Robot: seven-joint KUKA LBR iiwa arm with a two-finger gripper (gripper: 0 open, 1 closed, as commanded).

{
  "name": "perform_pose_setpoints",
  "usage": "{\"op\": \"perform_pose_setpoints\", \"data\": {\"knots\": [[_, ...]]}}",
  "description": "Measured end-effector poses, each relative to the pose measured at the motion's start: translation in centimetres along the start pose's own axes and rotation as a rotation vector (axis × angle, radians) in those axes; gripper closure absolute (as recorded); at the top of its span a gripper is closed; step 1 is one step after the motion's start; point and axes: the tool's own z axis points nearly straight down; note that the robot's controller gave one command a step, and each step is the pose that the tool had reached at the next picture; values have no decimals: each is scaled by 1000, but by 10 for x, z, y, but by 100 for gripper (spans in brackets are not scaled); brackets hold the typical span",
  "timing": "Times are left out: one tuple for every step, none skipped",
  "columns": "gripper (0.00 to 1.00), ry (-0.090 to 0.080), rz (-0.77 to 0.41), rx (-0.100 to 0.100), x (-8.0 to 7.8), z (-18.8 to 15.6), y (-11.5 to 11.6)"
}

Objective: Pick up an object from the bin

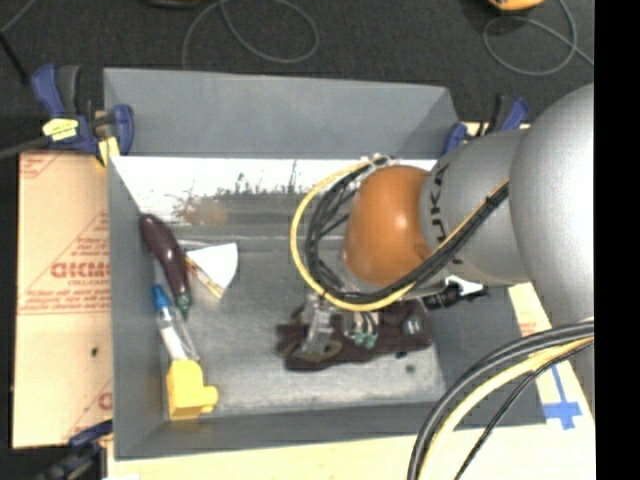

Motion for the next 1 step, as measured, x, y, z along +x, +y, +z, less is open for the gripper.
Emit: {"op": "perform_pose_setpoints", "data": {"knots": [[100, -2, 0, -1, 7, -118, 5]]}}
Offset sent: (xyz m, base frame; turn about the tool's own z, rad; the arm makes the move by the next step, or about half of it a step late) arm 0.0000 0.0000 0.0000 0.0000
